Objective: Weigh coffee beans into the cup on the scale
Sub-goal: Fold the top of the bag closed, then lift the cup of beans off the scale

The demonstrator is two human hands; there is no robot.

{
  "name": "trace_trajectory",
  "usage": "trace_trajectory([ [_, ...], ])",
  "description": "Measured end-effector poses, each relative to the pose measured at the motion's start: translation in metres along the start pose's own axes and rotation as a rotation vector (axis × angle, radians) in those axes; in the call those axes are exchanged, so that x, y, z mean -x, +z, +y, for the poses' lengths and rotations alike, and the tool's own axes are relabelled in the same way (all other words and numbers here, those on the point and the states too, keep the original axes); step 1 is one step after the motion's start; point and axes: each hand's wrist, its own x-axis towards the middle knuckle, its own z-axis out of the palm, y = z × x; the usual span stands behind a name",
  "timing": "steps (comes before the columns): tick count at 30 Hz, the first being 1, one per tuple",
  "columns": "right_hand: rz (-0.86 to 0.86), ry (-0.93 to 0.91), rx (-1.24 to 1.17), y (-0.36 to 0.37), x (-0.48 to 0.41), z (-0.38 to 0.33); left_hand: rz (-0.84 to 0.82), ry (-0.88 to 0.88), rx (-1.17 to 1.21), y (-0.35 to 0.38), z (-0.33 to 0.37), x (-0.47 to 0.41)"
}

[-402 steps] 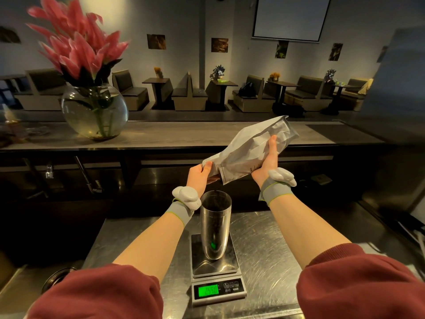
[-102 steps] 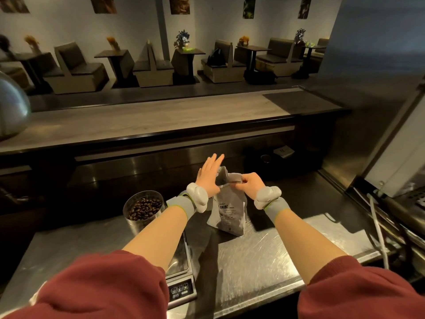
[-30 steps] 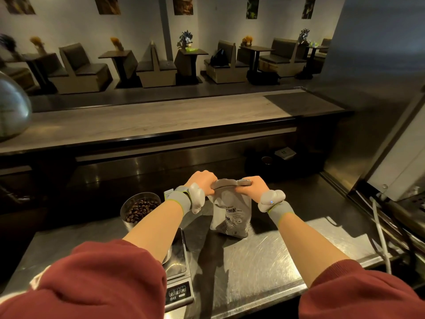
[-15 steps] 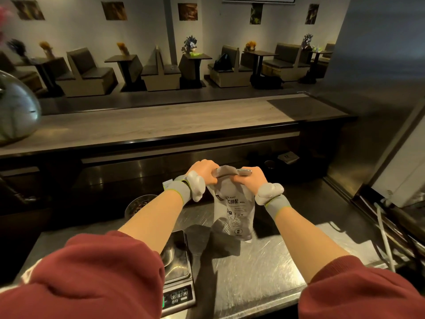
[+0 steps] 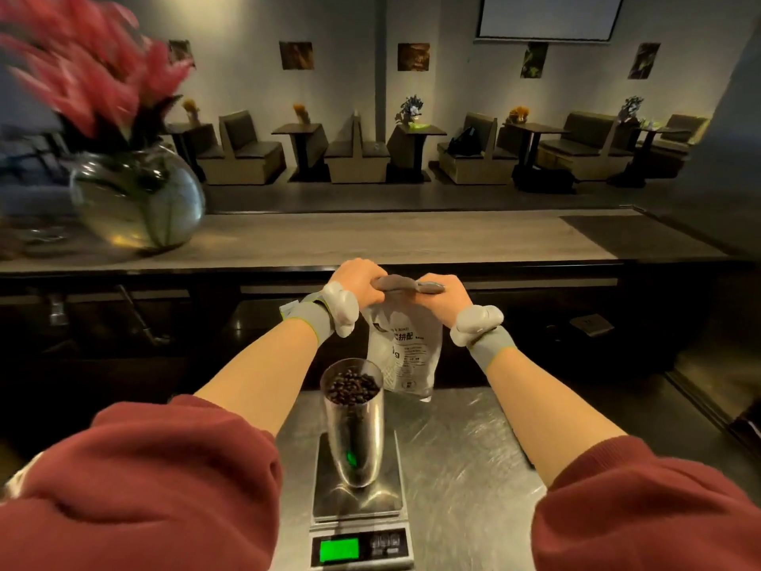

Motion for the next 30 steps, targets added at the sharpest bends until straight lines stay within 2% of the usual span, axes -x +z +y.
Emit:
trace_trajectory([
  [8, -0.165, 0.005, -0.037, 0.066, -0.032, -0.062, 0.045, -0.167, -0.113, -0.043, -0.087, 0.044],
  [16, -0.355, 0.017, 0.256, 0.139, -0.042, -0.106, -0.011, -0.325, -0.088, -0.046, -0.155, 0.095],
  [21, -0.469, 0.037, 0.347, 0.178, -0.034, -0.110, -0.049, -0.383, -0.103, -0.027, -0.183, 0.125],
  [30, -0.482, 0.088, 0.341, 0.220, -0.009, -0.101, -0.190, -0.447, -0.159, 0.002, -0.207, 0.146],
])
